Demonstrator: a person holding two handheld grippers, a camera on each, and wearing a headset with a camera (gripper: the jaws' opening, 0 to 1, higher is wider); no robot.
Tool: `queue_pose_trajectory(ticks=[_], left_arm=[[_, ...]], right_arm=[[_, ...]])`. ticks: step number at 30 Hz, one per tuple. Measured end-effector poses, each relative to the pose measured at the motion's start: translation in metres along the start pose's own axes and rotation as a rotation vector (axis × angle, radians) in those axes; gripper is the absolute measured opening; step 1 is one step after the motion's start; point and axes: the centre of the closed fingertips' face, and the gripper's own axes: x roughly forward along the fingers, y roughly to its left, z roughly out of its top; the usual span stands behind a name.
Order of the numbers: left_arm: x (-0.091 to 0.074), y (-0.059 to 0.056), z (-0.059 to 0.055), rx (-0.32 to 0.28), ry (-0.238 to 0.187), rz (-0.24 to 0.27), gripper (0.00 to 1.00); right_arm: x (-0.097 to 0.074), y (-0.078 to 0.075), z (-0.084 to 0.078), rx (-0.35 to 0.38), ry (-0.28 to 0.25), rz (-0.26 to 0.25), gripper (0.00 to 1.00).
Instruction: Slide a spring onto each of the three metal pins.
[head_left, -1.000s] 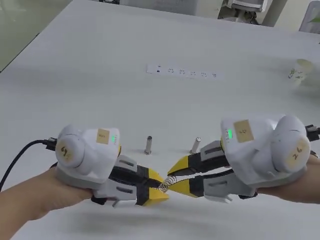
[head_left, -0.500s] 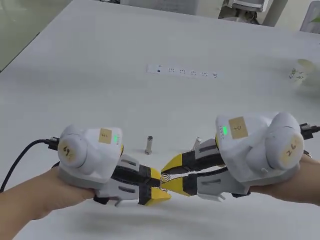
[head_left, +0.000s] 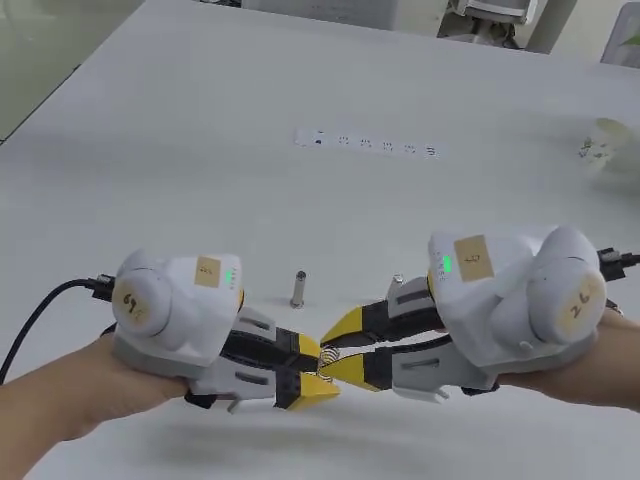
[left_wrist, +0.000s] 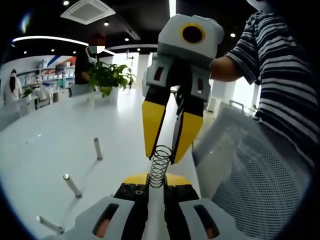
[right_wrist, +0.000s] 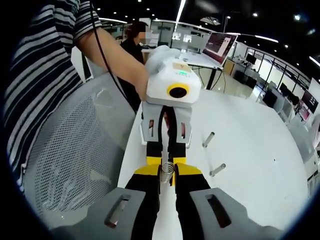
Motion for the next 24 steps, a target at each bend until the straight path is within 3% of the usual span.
queue_pose_trajectory(ticks=[11,24], left_arm=[[0.0003,0.0032,0.001,-0.01,-0.005,0.018,0.04],[-0.0032,0.0065,-0.0006,-0.028,-0.011,0.04,0.13]], right_arm=[[-0.0002,-0.0013,0.0013,0.0,0.003,-0.003,0.08],[0.0007,-0.0058,0.0006,0.001,0.006,-0.016,0.08]])
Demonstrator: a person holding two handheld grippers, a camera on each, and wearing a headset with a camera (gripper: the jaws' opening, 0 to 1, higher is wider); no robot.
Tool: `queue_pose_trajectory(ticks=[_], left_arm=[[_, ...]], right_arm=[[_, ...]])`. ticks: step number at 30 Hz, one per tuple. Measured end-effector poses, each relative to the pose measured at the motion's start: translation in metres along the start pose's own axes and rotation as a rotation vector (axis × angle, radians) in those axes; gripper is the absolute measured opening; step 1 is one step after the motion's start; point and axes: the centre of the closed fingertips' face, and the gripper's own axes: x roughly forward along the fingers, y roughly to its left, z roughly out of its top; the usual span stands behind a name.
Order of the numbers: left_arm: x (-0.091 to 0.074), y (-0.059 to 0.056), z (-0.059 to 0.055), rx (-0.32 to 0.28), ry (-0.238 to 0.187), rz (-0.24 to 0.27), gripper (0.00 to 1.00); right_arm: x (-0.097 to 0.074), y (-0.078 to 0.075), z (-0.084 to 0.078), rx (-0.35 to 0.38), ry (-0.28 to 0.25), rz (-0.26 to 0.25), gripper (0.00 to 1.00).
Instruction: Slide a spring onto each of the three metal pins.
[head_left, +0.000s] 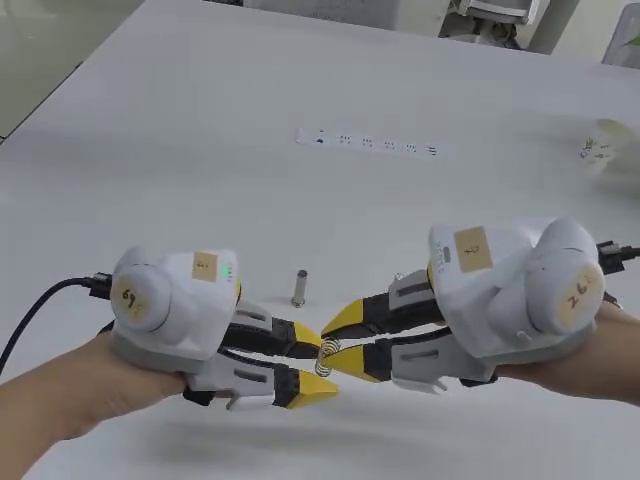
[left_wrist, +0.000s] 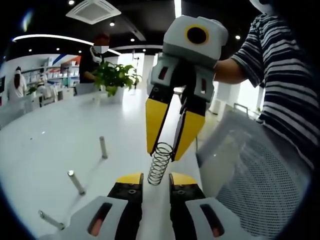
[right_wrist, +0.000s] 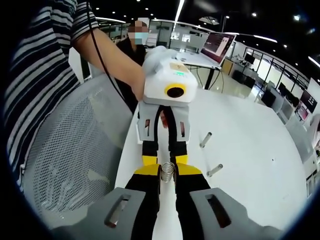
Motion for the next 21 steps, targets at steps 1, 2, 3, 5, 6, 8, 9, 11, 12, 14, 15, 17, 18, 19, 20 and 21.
queue_pose_trajectory(ticks=[1,2,3,5,6,8,9,11,12,14,15,17,18,19,20,21], left_arm=[[-0.001,0.001,0.0,-0.001,-0.001,0.004,0.13],[-0.001,0.001,0.0,-0.002,-0.002,0.006,0.14],[-0.002,0.001,0.0,-0.004,-0.003,0.008,0.14],[-0.005,0.003,-0.001,-0.006,-0.005,0.019,0.16],[-0.005,0.004,-0.001,-0.003,-0.007,0.025,0.17],[-0.008,0.005,-0.001,-0.011,-0.014,0.031,0.18],[-0.008,0.006,0.0,-0.012,-0.016,0.033,0.18],[-0.01,0.007,0.0,-0.017,-0.023,0.04,0.2],[-0.011,0.007,-0.001,-0.018,-0.024,0.042,0.2],[-0.013,0.007,-0.001,-0.018,-0.029,0.044,0.2],[-0.014,0.008,-0.002,-0.023,-0.03,0.051,0.21],[-0.018,0.011,-0.003,-0.03,-0.036,0.06,0.22],[-0.02,0.012,-0.003,-0.035,-0.039,0.065,0.22],[-0.022,0.014,-0.004,-0.038,-0.041,0.074,0.23],[-0.024,0.015,-0.004,-0.042,-0.042,0.079,0.24],[-0.027,0.016,-0.005,-0.05,-0.045,0.087,0.26]], right_arm=[[0.0,0.0,0.0,0.001,0.001,-0.001,0.08],[0.0,-0.001,-0.001,0.002,0.001,-0.003,0.08],[0.0,-0.001,-0.001,0.001,0.0,-0.005,0.08],[0.0,-0.002,0.0,-0.001,-0.003,-0.011,0.08],[0.0,-0.003,0.0,0.002,-0.004,-0.012,0.08],[-0.001,-0.005,-0.001,-0.004,0.0,-0.019,0.08],[-0.001,-0.005,-0.001,-0.004,0.001,-0.02,0.08],[-0.001,-0.005,-0.001,0.005,-0.001,-0.018,0.08],[-0.001,-0.005,-0.001,0.003,0.0,-0.019,0.08],[-0.001,-0.005,-0.001,0.0,0.002,-0.021,0.08],[-0.001,-0.005,-0.001,-0.001,0.002,-0.021,0.08],[-0.001,-0.006,-0.001,-0.001,0.0,-0.024,0.08],[-0.001,-0.006,-0.001,-0.001,0.0,-0.025,0.08],[-0.001,-0.006,-0.001,-0.001,0.0,-0.027,0.08],[-0.001,-0.007,-0.001,-0.001,0.001,-0.03,0.08],[-0.001,-0.008,-0.002,0.002,0.001,-0.032,0.08]])
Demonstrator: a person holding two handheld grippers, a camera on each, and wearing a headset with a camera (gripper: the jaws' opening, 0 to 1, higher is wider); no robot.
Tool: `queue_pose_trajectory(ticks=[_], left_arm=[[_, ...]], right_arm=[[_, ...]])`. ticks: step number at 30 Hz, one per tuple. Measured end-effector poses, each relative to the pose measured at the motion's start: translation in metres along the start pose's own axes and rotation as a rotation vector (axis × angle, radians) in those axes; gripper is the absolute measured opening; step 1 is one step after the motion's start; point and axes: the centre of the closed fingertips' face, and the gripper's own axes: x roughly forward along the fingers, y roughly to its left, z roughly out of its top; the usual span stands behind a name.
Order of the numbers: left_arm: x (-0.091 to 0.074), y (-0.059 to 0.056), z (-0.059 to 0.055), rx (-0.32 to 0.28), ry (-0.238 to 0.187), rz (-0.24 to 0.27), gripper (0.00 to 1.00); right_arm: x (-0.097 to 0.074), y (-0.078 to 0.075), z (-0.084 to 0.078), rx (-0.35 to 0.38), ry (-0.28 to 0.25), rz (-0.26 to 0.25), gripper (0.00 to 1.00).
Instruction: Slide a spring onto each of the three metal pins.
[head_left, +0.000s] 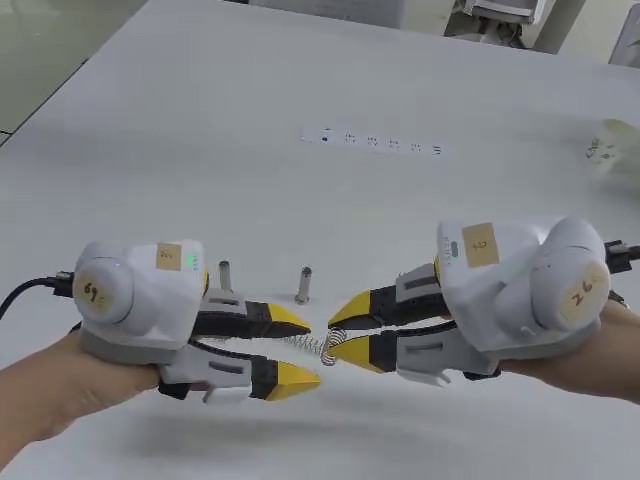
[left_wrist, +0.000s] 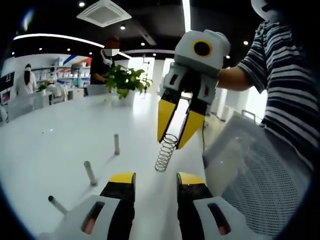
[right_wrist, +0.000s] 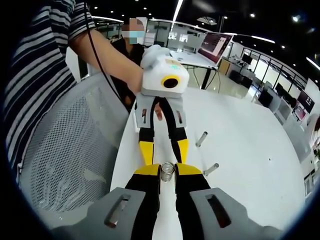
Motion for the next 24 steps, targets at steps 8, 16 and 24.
queue_pose_trajectory(ticks=[8,16,24], left_arm=[[-0.014,0.007,-0.004,-0.025,-0.001,0.037,0.36],[-0.033,0.016,-0.007,-0.061,-0.023,0.096,0.46],[-0.057,0.028,-0.014,-0.093,-0.039,0.163,0.58]], right_arm=[[-0.001,-0.004,-0.003,-0.004,0.007,-0.017,0.08],[-0.004,-0.013,-0.006,0.002,0.011,-0.046,0.08],[-0.006,-0.017,-0.011,0.009,0.019,-0.059,0.08]])
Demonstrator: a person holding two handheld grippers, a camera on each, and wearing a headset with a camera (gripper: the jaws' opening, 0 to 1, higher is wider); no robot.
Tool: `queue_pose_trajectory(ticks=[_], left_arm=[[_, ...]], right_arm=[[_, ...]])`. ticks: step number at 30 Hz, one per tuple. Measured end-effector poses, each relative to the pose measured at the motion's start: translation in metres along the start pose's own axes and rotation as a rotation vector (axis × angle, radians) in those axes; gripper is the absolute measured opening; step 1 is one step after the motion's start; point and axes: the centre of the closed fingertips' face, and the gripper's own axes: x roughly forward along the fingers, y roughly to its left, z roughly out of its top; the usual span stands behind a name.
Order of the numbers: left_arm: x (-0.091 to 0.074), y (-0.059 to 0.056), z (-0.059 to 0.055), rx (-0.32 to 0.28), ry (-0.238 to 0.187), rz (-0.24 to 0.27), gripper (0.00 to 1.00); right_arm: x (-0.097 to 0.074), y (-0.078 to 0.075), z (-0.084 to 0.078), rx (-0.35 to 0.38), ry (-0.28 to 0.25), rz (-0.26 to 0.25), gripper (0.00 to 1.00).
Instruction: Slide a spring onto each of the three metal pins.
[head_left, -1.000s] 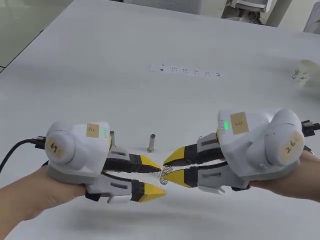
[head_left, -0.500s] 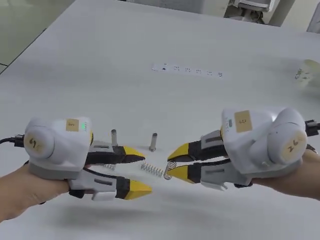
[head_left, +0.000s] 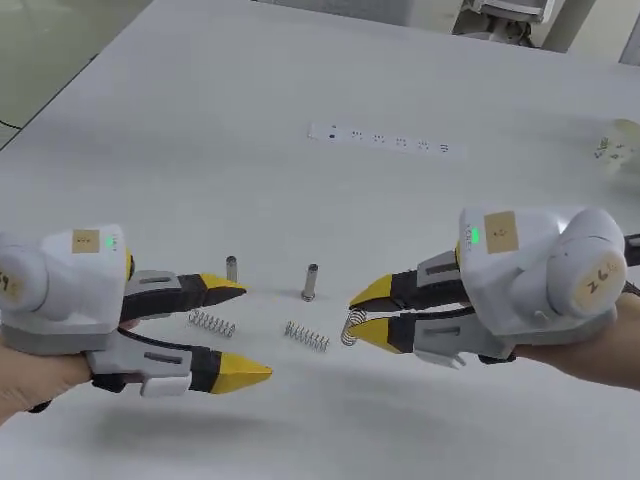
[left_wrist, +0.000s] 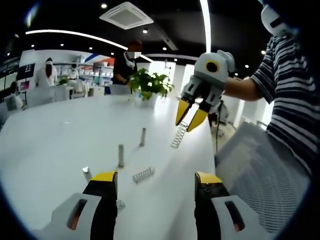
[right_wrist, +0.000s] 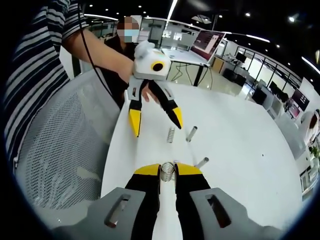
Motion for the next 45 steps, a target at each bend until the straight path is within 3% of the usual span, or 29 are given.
queue_pose_trajectory(ticks=[7,18,28,32,45], left_arm=[[-0.012,0.01,-0.005,-0.011,0.004,0.049,0.73],[-0.024,0.022,-0.005,-0.037,-0.022,0.112,0.98],[-0.029,0.027,-0.005,-0.055,-0.037,0.13,0.98],[-0.032,0.028,-0.005,-0.057,-0.039,0.137,0.98],[-0.037,0.031,-0.007,-0.065,-0.042,0.154,0.98]], right_arm=[[-0.002,-0.005,-0.003,-0.003,0.008,-0.017,0.08],[-0.007,-0.012,-0.014,0.031,0.032,-0.026,0.08],[-0.008,-0.016,-0.027,0.183,0.053,0.008,0.08],[-0.012,-0.025,-0.035,0.211,0.066,-0.001,0.08],[-0.035,-0.072,-0.047,0.271,0.081,-0.107,0.08]])
